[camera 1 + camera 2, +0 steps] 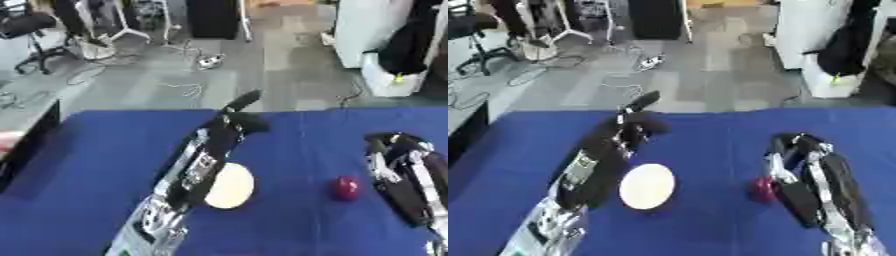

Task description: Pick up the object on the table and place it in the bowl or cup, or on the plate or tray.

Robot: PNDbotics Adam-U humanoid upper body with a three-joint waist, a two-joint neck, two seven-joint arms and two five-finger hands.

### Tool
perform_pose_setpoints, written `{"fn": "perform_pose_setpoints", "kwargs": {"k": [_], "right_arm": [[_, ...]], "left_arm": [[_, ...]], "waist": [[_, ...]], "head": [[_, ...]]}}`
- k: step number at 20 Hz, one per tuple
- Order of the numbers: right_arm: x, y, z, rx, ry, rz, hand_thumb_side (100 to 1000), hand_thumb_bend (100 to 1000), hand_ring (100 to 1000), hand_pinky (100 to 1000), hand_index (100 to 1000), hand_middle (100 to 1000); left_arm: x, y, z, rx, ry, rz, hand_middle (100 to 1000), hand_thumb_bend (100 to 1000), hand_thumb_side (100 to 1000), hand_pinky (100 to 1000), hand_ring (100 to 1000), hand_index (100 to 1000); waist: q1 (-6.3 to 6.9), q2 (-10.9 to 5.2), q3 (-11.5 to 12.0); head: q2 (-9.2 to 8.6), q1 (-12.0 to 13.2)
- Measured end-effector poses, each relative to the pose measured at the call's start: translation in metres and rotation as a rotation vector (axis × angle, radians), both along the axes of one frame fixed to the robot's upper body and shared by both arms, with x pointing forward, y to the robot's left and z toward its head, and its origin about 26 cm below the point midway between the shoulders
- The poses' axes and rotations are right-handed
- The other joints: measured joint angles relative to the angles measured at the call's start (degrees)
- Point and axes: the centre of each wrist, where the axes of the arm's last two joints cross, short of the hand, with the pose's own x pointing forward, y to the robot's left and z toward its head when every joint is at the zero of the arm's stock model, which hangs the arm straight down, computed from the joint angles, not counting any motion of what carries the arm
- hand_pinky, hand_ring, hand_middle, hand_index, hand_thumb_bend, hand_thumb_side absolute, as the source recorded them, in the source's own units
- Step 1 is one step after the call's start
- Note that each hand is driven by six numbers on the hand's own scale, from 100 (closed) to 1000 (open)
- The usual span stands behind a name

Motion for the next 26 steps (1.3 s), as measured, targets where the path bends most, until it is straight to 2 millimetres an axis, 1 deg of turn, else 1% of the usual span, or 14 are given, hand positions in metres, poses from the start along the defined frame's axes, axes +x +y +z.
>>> {"fn": "perform_pose_setpoints", "kwargs": {"k": [10,11,12,13,15,16,17,18,19,22,23,24,25,26], "right_arm": [[0.0,-0.001,0.0,0.005,-0.008,-0.014,890,100,482,296,831,622],[0.001,-0.001,-0.001,-0.005,0.002,-0.012,840,100,491,306,836,631],[0.002,-0.001,-0.001,-0.02,0.012,-0.01,877,100,487,301,835,627],[0.003,-0.001,-0.002,-0.039,0.023,-0.008,844,100,499,317,841,629],[0.007,-0.001,0.0,-0.095,0.038,-0.005,857,100,521,346,863,659],[0.009,-0.002,0.0,-0.129,0.047,-0.006,844,100,507,327,848,639],[0.01,-0.002,0.0,-0.156,0.057,-0.008,867,100,556,391,896,699],[0.012,-0.003,-0.001,-0.184,0.068,-0.01,866,100,540,370,881,682],[0.014,-0.004,-0.001,-0.211,0.078,-0.015,854,100,584,417,916,733],[0.023,-0.009,0.001,-0.303,0.107,-0.032,831,100,585,413,899,744],[0.027,-0.01,0.002,-0.333,0.114,-0.038,807,100,554,358,928,755],[0.031,-0.011,0.003,-0.367,0.125,-0.043,809,100,565,379,917,747],[0.035,-0.012,0.003,-0.398,0.137,-0.048,805,100,530,308,950,772],[0.039,-0.012,0.004,-0.429,0.143,-0.05,808,100,532,299,979,803]], "left_arm": [[-0.001,0.001,-0.002,0.009,0.018,0.026,969,353,806,945,794,761],[-0.001,0.001,-0.003,0.009,0.018,0.027,970,352,807,946,794,761],[-0.001,0.001,-0.003,0.009,0.019,0.028,970,353,806,945,794,761],[-0.002,0.002,-0.004,0.009,0.022,0.031,971,350,809,947,794,761],[-0.002,0.003,-0.004,0.01,0.024,0.035,972,349,810,949,794,761],[-0.002,0.003,-0.004,0.01,0.023,0.037,972,349,810,948,794,761],[-0.002,0.003,-0.004,0.011,0.023,0.037,973,348,812,950,794,762],[-0.002,0.003,-0.005,0.013,0.023,0.039,973,348,811,950,794,762],[-0.002,0.003,-0.005,0.014,0.023,0.04,974,347,812,951,794,762],[-0.002,0.003,-0.005,0.016,0.023,0.041,974,346,813,951,794,762],[-0.002,0.003,-0.005,0.016,0.024,0.042,975,346,813,952,794,761],[-0.002,0.004,-0.006,0.016,0.026,0.043,974,346,813,951,794,762],[-0.002,0.004,-0.006,0.016,0.027,0.044,975,346,814,953,794,761],[-0.002,0.004,-0.007,0.017,0.029,0.045,976,346,814,954,793,761]], "waist": [[-0.3,0.39,0.04],[-0.33,0.47,0.0],[-0.34,0.51,-0.05],[-0.34,0.52,-0.06],[-0.37,0.61,-0.08],[-0.37,0.75,-0.11],[-0.37,0.89,-0.13],[-0.37,0.93,-0.14],[-0.37,0.96,-0.14],[-0.35,1.36,-0.16],[-0.34,1.38,-0.16],[-0.33,1.42,-0.17],[-0.32,1.49,-0.17],[-0.32,1.54,-0.17]], "head": [[0.38,-1.43],[0.35,-1.53],[0.28,-1.83],[0.27,-1.89],[0.27,-1.93],[0.27,-1.94],[0.28,-1.95],[0.28,-1.97],[0.29,-2.12],[0.33,-2.42],[0.39,-2.43],[0.47,-2.44],[0.55,-2.45],[0.68,-2.54]]}}
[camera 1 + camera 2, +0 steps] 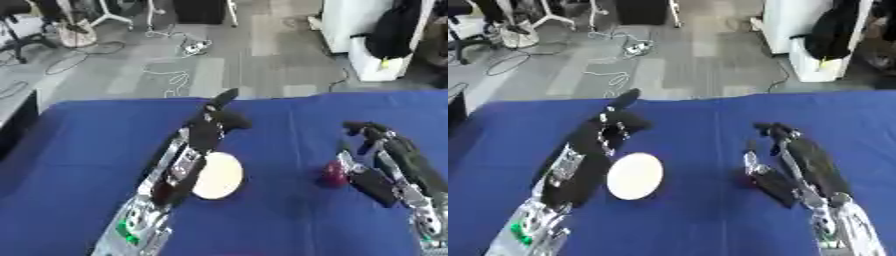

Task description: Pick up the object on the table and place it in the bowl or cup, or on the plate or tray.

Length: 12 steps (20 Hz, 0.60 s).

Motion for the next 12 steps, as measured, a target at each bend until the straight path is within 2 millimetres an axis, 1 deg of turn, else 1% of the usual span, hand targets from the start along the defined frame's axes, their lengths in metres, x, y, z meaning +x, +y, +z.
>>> {"fn": "perform_pose_setpoints", "kwargs": {"k": [1,2,3,4,8,11,12], "right_arm": [[0.005,0.0,0.002,-0.032,0.008,0.001,807,100,537,305,997,825],[0.009,0.0,0.003,-0.067,0.02,0.004,807,100,529,298,967,789],[0.014,0.001,0.005,-0.1,0.028,0.009,806,100,544,312,1000,838],[0.018,0.002,0.007,-0.127,0.036,0.016,810,100,554,321,1000,859],[0.033,0.009,0.018,-0.235,0.052,0.069,813,100,559,326,1000,877],[0.04,0.012,0.022,-0.292,0.062,0.099,819,100,516,245,1000,854],[0.042,0.014,0.023,-0.309,0.061,0.105,820,100,513,243,1000,853]], "left_arm": [[0.0,0.0,0.0,0.001,0.0,0.001,976,349,813,954,793,761],[0.0,0.0,0.0,0.001,0.001,0.001,976,345,814,953,793,761],[0.0,0.0,0.0,0.001,0.001,0.001,977,349,813,955,793,761],[0.0,0.0,-0.001,0.002,0.003,0.002,977,347,815,957,793,761],[-0.002,0.002,-0.005,0.006,0.015,0.008,979,345,817,959,793,760],[-0.003,0.002,-0.007,0.006,0.019,0.009,979,343,818,959,793,760],[-0.003,0.003,-0.007,0.006,0.022,0.01,979,343,818,959,793,760]], "waist": [[0.0,0.02,0.0],[0.0,0.02,0.0],[0.0,0.02,0.0],[-0.01,0.02,0.0],[-0.07,0.02,-0.01],[-0.11,0.01,-0.07],[-0.11,0.0,-0.09]], "head": [[0.04,-0.32],[0.06,-0.5],[0.06,-0.69],[0.06,-0.89],[0.07,-1.88],[0.07,-2.4],[0.08,-2.5]]}}
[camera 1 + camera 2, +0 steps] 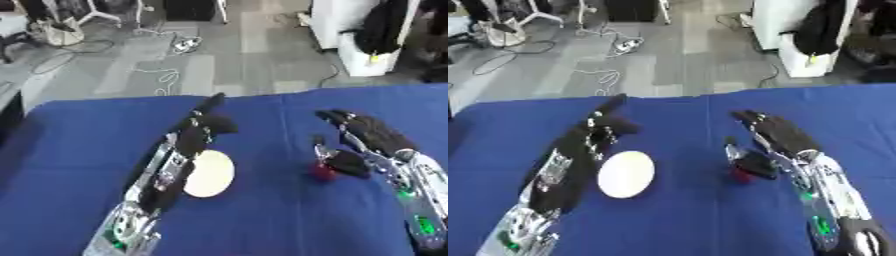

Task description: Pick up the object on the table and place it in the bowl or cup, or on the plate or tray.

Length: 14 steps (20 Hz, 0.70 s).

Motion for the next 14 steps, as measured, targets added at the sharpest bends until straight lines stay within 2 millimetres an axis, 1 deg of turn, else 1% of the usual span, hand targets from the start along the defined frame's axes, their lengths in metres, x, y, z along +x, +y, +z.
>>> {"fn": "perform_pose_setpoints", "kwargs": {"k": [1,3,6,8,9,10,14], "right_arm": [[0.002,0.001,0.0,-0.019,0.003,0.003,829,100,491,212,1000,846],[0.005,0.003,-0.002,-0.054,0.011,0.011,831,100,495,210,1000,845],[0.011,0.009,0.001,-0.1,0.005,0.026,856,100,514,242,1000,843],[0.014,0.01,0.0,-0.131,0.007,0.03,865,100,527,273,1000,843],[0.015,0.01,-0.001,-0.141,0.009,0.035,819,100,531,283,1000,843],[0.016,0.01,-0.002,-0.151,0.011,0.036,869,100,533,287,1000,843],[0.018,0.01,-0.002,-0.176,0.003,0.045,874,100,535,293,1000,842]], "left_arm": [[0.0,0.0,0.0,0.0,0.001,0.0,979,343,818,959,792,760],[0.0,0.0,0.0,0.0,0.002,0.0,979,343,819,959,792,760],[-0.001,0.0,-0.001,0.001,0.004,0.002,979,342,819,961,792,760],[-0.001,0.001,-0.003,0.002,0.01,0.005,980,342,820,961,792,760],[-0.001,0.001,-0.003,0.003,0.01,0.007,980,342,820,961,792,760],[-0.001,0.002,-0.003,0.004,0.01,0.008,981,341,821,962,792,760],[-0.001,0.004,-0.006,0.006,0.017,0.019,981,340,822,963,792,760]], "waist": [[0.0,-0.02,-0.04],[0.0,-0.08,-0.21],[0.03,-0.31,-0.57],[0.08,-0.36,-0.97],[0.08,-0.36,-1.24],[0.11,-0.36,-1.37],[0.41,-0.36,-2.07]], "head": [[0.01,-0.36],[0.04,-0.69],[0.52,-1.55],[0.83,-2.0],[1.03,-2.21],[1.09,-2.41],[1.52,-2.44]]}}
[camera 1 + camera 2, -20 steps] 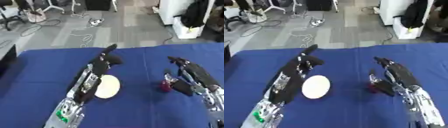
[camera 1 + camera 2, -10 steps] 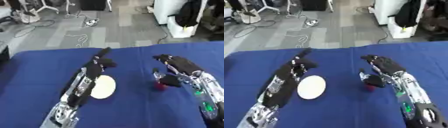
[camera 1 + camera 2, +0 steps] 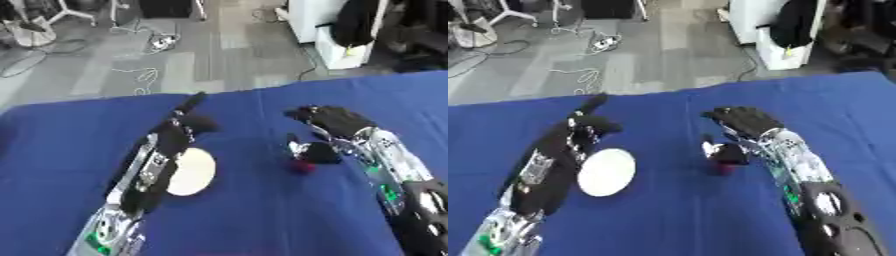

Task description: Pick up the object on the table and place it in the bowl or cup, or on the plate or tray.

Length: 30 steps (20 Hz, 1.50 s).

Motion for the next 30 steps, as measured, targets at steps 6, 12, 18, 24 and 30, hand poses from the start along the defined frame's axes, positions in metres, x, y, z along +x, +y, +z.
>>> {"fn": "perform_pose_setpoints", "kwargs": {"k": [6,12,18,24,30], "right_arm": [[0.002,0.001,0.003,-0.023,-0.011,0.014,870,100,541,304,993,841],[0.003,0.0,-0.002,-0.047,0.0,0.024,888,100,537,301,974,827],[0.003,-0.003,-0.024,-0.05,0.041,0.014,885,100,523,282,947,798],[0.002,-0.003,-0.04,-0.043,0.061,0.012,882,100,521,280,940,796],[0.002,-0.003,-0.042,-0.047,0.056,0.008,874,100,523,284,935,797]], "left_arm": [[0.0,0.0,0.0,0.003,-0.004,0.006,982,339,820,965,791,760],[0.0,0.002,0.0,0.009,-0.01,0.016,982,338,822,966,790,759],[0.0,0.002,0.0,0.012,-0.011,0.018,983,327,827,969,791,760],[0.0,0.002,0.0,0.014,-0.013,0.018,984,323,829,971,791,760],[0.0,0.002,0.0,0.018,-0.016,0.018,984,321,830,972,791,760]], "waist": [[0.51,0.01,-0.56],[0.79,0.05,-0.84],[0.9,0.4,-0.96],[1.15,0.42,-1.11],[1.35,0.45,-1.25]], "head": [[0.48,0.0],[0.74,0.02],[1.03,0.08],[1.04,0.08],[1.48,0.07]]}}
